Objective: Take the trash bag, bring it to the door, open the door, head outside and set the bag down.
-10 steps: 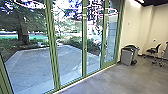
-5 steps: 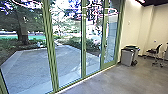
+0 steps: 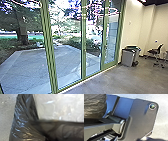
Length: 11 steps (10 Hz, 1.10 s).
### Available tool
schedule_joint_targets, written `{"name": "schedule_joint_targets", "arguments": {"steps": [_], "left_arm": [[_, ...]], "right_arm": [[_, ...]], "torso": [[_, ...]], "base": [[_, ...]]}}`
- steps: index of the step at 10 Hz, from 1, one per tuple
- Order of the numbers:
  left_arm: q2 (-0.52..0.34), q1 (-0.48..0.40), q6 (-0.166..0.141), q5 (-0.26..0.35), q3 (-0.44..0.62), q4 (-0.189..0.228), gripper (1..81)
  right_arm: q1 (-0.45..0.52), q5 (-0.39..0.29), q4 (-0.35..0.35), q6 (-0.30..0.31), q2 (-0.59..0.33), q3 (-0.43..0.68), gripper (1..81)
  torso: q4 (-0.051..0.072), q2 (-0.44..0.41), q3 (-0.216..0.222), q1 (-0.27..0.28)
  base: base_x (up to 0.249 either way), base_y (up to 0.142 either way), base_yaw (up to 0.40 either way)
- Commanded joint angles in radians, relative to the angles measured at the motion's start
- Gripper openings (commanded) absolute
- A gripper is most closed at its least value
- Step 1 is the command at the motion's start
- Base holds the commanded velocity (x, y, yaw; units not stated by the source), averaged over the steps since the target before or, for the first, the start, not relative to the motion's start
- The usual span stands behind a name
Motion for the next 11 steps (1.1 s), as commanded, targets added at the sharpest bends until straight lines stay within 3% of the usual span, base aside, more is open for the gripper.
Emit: {"name": "schedule_joint_targets", "arguments": {"steps": [1, 11], "left_arm": [[-0.003, -0.067, 0.004, 0.053, 0.002, 0.004, 1.0], [-0.004, -0.069, 0.004, 0.053, 0.001, 0.008, 1.0]], "right_arm": [[0.062, -0.056, 0.004, -0.003, 0.002, 0.001, 81.1], [0.062, -0.056, 0.006, -0.003, 0.011, 0.000, 81.1]], "torso": [[0.000, 0.000, 0.000, 0.000], [0.000, 0.000, 0.000, 0.000]], "base": [[0.122, -0.074, 0.000], [0.122, -0.076, 0.000]]}}
